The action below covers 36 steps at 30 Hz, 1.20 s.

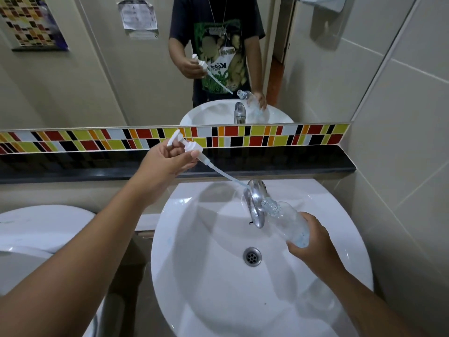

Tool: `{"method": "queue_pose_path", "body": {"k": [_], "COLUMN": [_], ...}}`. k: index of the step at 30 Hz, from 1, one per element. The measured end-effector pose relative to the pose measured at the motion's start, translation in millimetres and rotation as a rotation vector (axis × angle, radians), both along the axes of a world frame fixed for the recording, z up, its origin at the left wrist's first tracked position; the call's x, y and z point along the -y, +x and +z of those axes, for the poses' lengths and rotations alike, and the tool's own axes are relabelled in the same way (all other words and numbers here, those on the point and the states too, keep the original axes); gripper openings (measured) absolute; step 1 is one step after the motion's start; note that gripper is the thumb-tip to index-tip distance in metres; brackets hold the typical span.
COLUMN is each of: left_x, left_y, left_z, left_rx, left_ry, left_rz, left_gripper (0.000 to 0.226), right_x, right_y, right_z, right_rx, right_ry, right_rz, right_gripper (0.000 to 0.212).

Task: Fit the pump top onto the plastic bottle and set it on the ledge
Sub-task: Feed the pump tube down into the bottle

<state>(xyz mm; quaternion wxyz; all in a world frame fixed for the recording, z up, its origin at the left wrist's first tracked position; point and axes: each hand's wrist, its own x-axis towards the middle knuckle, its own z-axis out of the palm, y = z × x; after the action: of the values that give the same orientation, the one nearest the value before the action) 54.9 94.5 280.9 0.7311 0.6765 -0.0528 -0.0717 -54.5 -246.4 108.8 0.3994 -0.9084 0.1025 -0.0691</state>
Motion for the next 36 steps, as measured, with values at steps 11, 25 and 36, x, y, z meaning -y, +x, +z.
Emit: {"method": "queue_pose_path", "body": {"k": [11, 25, 36], "left_x": [30.4, 36.9, 47.3], "left_y": [8.1, 26.0, 75.8], "left_z": [2.8, 12.0, 26.4], "left_rx": [-0.004, 0.015, 0.07], "left_ry": [-0.078, -0.169, -0.163], "left_rz": [-0.087, -0.074, -0.027], "left_gripper": [0.061, 0.067, 0.041], "right_x": [3.3, 13.1, 23.2], "right_y": [14.4, 34.2, 102.1], "right_z": [20.7, 31.4, 42.4], "right_rx": [0.048, 0.078, 0.083], "right_ry": [0.0, -0.057, -0.026], "right_rz": [0.016, 0.007, 0.029], "right_gripper": [0.075, 0.075, 0.079]}}
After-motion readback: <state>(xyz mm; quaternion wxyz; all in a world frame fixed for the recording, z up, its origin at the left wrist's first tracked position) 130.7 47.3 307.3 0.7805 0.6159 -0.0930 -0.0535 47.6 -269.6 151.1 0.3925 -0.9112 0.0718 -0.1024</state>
